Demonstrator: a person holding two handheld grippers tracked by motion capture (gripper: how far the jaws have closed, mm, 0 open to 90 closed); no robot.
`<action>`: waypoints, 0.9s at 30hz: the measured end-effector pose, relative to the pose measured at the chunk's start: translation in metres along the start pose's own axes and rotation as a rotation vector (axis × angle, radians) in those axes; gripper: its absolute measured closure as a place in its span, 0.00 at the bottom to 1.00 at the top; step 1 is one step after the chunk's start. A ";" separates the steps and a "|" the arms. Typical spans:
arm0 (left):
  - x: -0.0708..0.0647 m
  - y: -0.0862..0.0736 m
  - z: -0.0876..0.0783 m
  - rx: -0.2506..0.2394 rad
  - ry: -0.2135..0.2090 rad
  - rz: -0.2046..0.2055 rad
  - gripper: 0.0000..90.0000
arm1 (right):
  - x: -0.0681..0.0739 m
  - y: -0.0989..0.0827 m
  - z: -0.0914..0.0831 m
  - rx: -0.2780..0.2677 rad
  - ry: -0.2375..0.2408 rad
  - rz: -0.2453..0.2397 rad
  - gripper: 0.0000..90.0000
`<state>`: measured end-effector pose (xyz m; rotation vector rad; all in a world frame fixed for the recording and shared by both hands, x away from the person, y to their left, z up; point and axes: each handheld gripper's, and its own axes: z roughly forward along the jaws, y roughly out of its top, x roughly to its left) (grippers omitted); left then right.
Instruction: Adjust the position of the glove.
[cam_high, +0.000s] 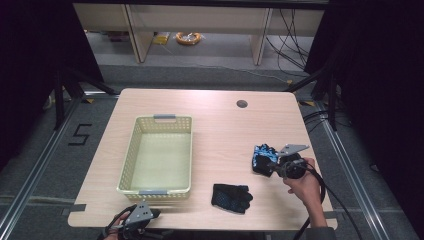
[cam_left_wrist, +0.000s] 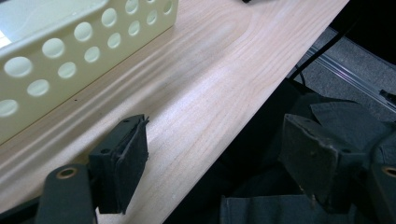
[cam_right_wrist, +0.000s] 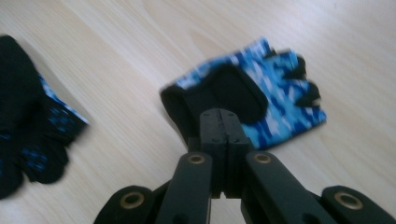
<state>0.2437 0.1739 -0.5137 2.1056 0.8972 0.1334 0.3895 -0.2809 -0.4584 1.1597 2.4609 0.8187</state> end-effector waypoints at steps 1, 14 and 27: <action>0.001 0.000 -0.001 0.018 0.000 0.023 0.26 | -0.003 -0.002 0.002 0.008 -0.007 0.002 1.00; 0.002 0.000 -0.002 0.015 0.009 0.049 0.26 | -0.007 -0.009 0.025 0.070 -0.038 -0.036 1.00; 0.001 0.000 -0.001 0.008 0.002 0.015 0.26 | 0.012 0.020 0.055 0.082 0.032 -0.020 1.00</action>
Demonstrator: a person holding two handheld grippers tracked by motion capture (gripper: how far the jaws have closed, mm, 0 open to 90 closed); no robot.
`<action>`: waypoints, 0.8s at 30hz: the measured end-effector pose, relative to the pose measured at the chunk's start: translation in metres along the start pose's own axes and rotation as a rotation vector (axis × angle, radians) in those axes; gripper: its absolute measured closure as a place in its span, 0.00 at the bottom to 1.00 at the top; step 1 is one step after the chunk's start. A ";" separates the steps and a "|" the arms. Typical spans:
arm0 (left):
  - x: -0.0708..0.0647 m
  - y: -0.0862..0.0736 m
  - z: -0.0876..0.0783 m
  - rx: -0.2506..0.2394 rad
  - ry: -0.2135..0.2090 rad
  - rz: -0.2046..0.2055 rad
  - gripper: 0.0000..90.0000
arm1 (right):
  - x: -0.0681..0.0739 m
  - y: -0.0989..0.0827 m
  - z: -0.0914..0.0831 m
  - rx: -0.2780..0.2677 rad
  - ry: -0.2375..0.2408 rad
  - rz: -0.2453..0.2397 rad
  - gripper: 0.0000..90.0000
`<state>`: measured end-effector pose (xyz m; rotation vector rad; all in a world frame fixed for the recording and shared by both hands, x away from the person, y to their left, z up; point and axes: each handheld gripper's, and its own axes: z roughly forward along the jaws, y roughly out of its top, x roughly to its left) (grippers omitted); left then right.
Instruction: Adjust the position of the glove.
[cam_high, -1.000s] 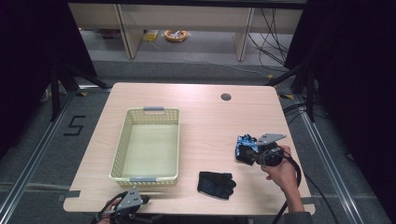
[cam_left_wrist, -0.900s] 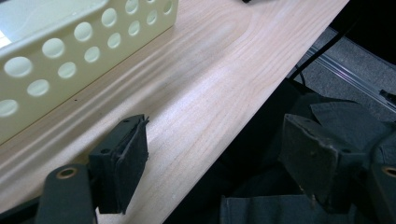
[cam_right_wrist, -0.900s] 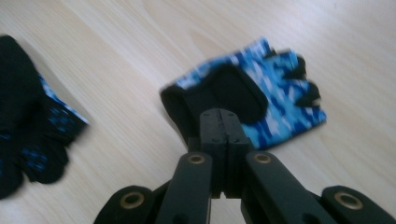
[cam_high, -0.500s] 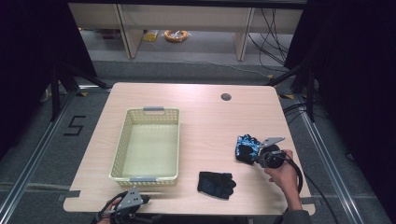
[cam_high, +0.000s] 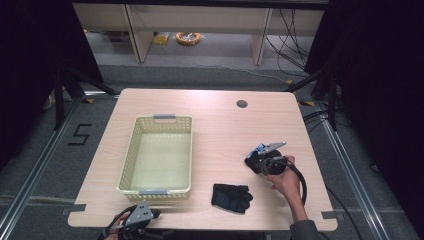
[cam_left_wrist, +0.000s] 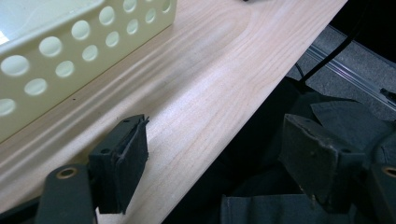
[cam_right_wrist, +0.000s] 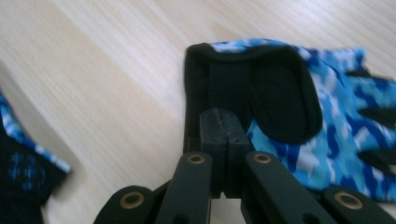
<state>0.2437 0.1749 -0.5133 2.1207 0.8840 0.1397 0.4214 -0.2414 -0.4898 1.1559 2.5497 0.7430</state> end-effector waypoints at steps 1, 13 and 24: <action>0.002 0.000 -0.001 0.015 0.014 0.019 0.26 | 0.001 0.002 0.002 -0.004 0.002 0.007 1.00; 0.001 0.000 0.000 0.011 0.009 0.012 0.26 | -0.009 0.018 0.020 -0.090 0.029 0.086 1.00; 0.002 0.000 -0.001 0.013 0.015 0.018 0.26 | -0.030 0.015 -0.010 -0.171 0.010 -0.001 0.87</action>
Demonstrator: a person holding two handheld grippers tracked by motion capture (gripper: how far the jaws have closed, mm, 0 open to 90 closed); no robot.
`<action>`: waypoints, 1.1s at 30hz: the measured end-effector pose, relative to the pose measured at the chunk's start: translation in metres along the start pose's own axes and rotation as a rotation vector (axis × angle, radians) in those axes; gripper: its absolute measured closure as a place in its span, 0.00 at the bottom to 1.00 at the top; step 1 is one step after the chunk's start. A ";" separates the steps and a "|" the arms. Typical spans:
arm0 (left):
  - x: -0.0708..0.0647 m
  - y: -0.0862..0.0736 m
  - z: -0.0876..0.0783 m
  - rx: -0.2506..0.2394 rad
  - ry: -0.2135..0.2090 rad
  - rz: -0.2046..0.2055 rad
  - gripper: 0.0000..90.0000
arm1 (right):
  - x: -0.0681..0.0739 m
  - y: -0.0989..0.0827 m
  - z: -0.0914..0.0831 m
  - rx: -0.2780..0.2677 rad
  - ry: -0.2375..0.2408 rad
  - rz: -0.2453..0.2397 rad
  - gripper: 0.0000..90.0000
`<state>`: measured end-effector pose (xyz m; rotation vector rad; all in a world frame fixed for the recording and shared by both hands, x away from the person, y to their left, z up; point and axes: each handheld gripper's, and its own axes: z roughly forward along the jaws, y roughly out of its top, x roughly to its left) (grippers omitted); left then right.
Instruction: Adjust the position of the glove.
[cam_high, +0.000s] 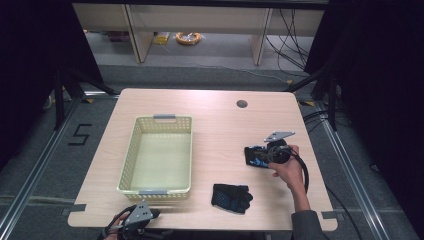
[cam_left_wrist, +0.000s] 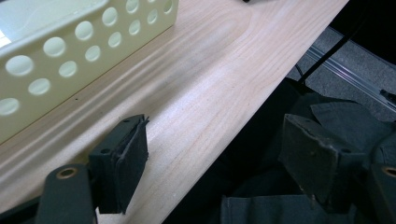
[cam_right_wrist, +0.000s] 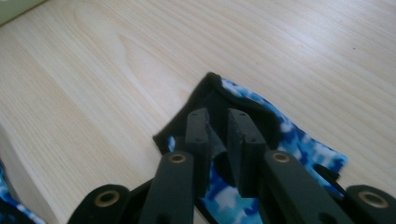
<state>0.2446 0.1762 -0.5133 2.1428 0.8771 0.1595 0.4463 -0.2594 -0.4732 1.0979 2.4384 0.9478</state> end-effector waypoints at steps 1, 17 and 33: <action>0.000 0.000 0.000 0.000 0.000 0.000 0.26 | -0.001 -0.002 -0.001 0.012 0.010 0.004 0.85; -0.002 0.000 0.001 -0.017 -0.012 -0.001 0.26 | -0.006 -0.021 0.015 0.053 0.061 0.016 0.98; 0.000 0.000 0.000 -0.006 -0.006 0.014 0.26 | -0.002 -0.001 -0.017 -0.065 0.026 -0.006 1.00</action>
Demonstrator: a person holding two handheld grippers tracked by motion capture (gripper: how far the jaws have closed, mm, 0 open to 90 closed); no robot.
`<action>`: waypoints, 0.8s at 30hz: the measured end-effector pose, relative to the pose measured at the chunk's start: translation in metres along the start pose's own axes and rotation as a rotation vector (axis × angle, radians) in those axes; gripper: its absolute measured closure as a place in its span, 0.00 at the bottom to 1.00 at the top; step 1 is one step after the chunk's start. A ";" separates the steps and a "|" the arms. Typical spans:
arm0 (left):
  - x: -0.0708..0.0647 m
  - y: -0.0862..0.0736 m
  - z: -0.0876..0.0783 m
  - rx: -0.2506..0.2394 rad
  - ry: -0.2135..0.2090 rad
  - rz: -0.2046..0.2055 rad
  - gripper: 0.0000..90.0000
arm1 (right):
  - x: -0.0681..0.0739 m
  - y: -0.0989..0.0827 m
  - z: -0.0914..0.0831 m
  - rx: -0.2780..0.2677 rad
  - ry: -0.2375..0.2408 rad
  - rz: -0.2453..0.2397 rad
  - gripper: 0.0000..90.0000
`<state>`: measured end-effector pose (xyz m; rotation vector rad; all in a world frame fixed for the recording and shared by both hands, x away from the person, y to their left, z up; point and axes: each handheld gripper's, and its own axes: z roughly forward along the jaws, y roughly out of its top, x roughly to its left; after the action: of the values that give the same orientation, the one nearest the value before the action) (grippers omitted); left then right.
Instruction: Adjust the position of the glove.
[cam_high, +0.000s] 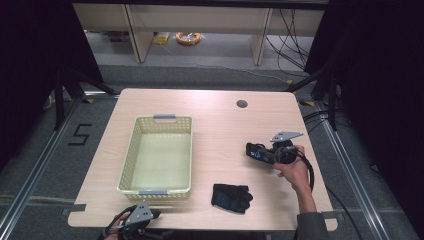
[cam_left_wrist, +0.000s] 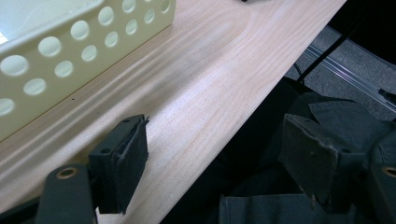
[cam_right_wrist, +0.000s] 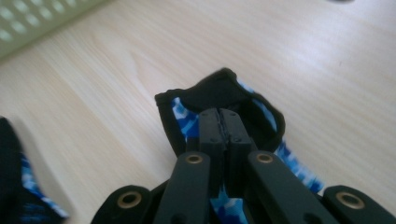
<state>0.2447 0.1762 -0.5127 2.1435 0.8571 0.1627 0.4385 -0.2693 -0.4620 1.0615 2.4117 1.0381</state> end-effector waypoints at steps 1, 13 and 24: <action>0.000 0.000 0.000 -0.004 -0.010 -0.003 0.26 | 0.004 0.002 -0.003 -0.032 0.000 0.024 1.00; -0.001 0.000 -0.001 -0.030 -0.005 -0.025 0.25 | 0.075 0.011 -0.053 -0.135 0.080 0.005 1.00; 0.001 0.000 -0.001 -0.011 0.010 -0.014 0.23 | 0.130 -0.004 -0.054 -0.117 0.115 -0.041 1.00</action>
<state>0.2448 0.1776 -0.5119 2.1277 0.8744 0.1709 0.3197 -0.2021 -0.4270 0.9329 2.4160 1.2407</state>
